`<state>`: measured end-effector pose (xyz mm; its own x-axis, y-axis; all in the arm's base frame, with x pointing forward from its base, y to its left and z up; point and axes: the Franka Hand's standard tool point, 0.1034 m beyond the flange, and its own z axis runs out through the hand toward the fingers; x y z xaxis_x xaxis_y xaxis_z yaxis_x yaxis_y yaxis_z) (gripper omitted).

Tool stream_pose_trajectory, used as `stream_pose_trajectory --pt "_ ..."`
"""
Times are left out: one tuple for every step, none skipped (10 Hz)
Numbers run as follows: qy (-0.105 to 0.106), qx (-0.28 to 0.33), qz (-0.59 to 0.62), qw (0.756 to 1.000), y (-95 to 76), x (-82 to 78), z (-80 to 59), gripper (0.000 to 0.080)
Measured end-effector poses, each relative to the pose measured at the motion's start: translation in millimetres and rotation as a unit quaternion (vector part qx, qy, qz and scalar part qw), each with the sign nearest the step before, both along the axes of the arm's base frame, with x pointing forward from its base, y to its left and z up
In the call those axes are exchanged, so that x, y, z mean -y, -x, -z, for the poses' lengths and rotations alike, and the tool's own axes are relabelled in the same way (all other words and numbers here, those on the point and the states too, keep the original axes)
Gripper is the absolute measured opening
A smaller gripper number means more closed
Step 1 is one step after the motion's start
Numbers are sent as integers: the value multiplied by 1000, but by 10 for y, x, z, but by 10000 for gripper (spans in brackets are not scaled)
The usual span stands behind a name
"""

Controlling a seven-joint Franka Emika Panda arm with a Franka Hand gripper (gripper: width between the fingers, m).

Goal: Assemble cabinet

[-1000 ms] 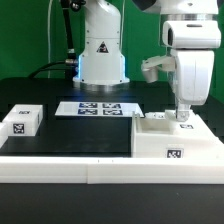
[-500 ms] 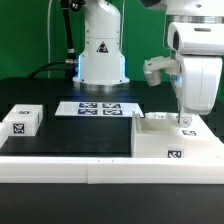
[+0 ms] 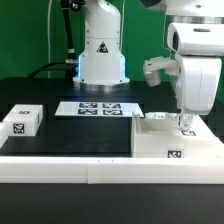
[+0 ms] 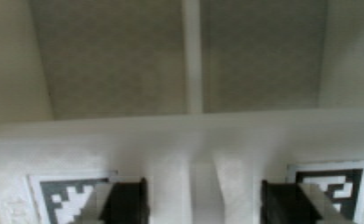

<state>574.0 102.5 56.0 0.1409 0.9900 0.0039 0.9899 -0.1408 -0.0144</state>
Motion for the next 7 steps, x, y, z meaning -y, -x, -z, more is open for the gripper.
stream_pose_trajectory --pt "0 0 0 1000 0 0 0 490" --pt "0 0 0 1000 0 0 0 490" --pt "0 0 0 1000 0 0 0 666" --pt "0 0 0 1000 0 0 0 666" --pt "0 0 0 1000 0 0 0 767" --pt "0 0 0 1000 -2 0 -4 792" --pt "2 1 1 1000 9 2 -73 792"
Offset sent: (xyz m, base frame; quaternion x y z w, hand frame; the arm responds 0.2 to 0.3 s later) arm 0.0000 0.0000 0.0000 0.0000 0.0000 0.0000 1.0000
